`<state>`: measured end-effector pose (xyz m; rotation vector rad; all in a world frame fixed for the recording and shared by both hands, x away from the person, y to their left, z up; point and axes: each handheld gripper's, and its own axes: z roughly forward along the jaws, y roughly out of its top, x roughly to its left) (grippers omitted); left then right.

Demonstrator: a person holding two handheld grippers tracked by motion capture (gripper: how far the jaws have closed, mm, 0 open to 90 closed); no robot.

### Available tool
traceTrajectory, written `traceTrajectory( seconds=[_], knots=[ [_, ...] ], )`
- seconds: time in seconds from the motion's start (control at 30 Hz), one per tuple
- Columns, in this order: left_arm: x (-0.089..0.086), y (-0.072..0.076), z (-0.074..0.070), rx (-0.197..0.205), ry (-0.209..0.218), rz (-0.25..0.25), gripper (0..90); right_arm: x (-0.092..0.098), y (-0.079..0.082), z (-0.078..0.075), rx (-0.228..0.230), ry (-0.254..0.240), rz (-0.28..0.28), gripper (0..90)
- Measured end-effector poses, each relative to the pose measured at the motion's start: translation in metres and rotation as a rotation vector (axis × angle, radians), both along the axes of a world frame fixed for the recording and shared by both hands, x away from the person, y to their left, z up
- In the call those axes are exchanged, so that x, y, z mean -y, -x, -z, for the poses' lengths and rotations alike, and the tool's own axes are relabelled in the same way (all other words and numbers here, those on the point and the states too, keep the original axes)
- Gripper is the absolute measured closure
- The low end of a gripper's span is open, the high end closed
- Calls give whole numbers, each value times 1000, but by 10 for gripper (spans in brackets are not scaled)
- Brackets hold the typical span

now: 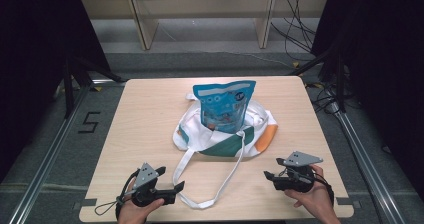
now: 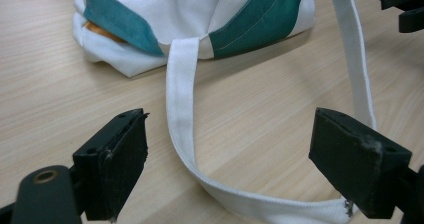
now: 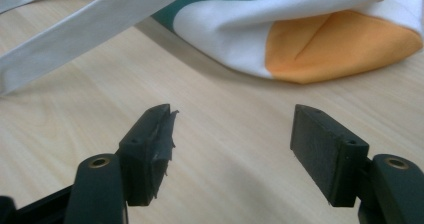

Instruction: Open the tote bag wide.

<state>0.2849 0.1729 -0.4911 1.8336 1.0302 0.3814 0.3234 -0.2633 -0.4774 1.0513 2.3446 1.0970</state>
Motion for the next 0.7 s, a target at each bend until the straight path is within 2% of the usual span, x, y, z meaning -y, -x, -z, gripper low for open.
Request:
traceTrajectory(
  seconds=[0.07,0.17,0.23,0.27,0.4,0.43,0.47,0.5,0.6,0.63,0.67,0.7],
  knots=[
    [0,1,1,-4,2,0,148,1,2,0,-10,0,-6,331],
    [2,6,2,-10,-32,14,149,2,11,4,-19,-2,-1,310],
    [4,8,3,-11,-36,31,149,3,15,5,-40,0,3,302],
    [4,11,2,-14,-43,27,149,4,16,6,-32,11,-9,297],
    [7,15,3,-10,-41,41,148,4,21,8,-63,14,-13,283],
    [7,18,4,-11,-62,48,149,3,24,11,-71,27,-22,277],
    [7,18,4,-11,-62,48,149,2,27,11,-84,33,-15,268],
    [9,20,5,-16,-80,49,149,2,28,12,-72,48,-26,263],
    [12,21,7,-13,-77,58,149,3,30,14,-62,55,-40,263],
    [12,22,7,-13,-101,65,149,3,32,15,-68,55,-46,260],
    [14,23,7,-16,-87,53,149,2,35,15,-87,49,-40,260],
    [17,26,7,-16,-85,58,150,3,38,17,-84,55,-50,259]
  ],
)
